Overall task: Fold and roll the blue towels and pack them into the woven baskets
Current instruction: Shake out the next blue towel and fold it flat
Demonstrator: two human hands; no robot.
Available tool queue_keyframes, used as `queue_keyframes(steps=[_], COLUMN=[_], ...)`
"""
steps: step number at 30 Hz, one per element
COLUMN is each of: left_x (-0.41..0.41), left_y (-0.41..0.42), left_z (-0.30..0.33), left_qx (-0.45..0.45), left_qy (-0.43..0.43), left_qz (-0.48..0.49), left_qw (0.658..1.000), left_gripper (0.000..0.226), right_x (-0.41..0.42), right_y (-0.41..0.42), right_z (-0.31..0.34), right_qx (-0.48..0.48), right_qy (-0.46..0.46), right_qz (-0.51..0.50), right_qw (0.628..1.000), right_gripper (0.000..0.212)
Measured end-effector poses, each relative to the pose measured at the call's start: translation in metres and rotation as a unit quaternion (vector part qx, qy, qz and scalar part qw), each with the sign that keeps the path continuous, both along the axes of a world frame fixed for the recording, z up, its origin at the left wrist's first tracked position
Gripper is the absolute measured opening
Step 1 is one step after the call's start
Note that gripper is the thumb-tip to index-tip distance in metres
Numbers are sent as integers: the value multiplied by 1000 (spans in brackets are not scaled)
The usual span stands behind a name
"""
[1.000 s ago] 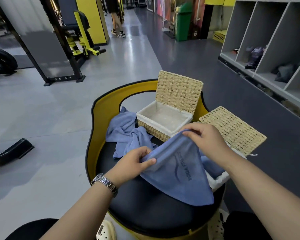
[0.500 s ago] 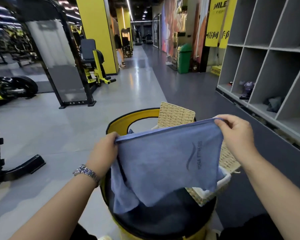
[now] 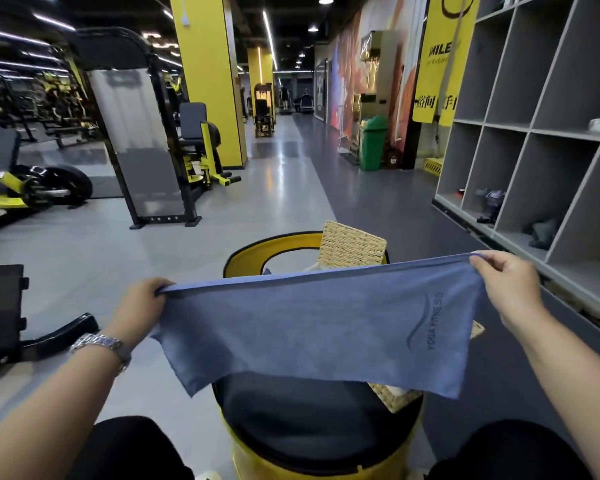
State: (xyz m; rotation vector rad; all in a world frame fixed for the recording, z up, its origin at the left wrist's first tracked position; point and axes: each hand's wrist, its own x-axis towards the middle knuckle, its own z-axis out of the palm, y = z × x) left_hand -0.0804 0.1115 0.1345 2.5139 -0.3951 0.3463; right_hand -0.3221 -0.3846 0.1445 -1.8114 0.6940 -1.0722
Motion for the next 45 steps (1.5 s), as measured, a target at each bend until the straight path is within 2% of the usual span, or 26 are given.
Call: queue_keyframes(steps=[7,9,11,14,17,20,23,27,32,35,40,45], left_x=[-7,-4,-2,-11,-21,-29,-34,-39,-44,-45,-39,-37], left_y=[30,35,38,35,32,18,-14,-75,-140,-170,-192,-196], left_z=[-4,-8,-14,-18,-19,-15,-11,-9,-16,-27,-64,-99], left_qx=[-138,-173,-239,-343,-350,-370,-377,-401,-381,-373,-371,-365], left_qy=[33,65,121,244,315,330,338,337,301,288,332,352], left_qz=[11,20,13,-25,-77,-99,-105,-129,-202,-204,-192,-203], left_qw=[990,983,963,907,879,863,856,842,851,858,846,838], left_gripper=[22,18,12,21,30,35,30,27,48,32,37,27], right_x=[-9,-10,-11,-11,-11,-4,14,51,92,112,131,136], right_y=[-5,-7,-8,-9,-12,-4,23,77,135,156,168,167], right_z=[-8,-10,-12,-15,-22,-23,-20,-17,-22,-35,-74,-110], right_qx=[38,51,61,101,170,195,193,148,81,48,33,22], right_qy=[-2,2,5,9,1,6,38,74,90,96,100,139], right_qz=[-17,-14,-15,-26,-30,-36,4,96,192,230,260,289], right_qw=[999,999,998,994,985,980,981,981,974,967,960,947], right_gripper=[9,7,6,9,12,14,14,16,16,19,11,12])
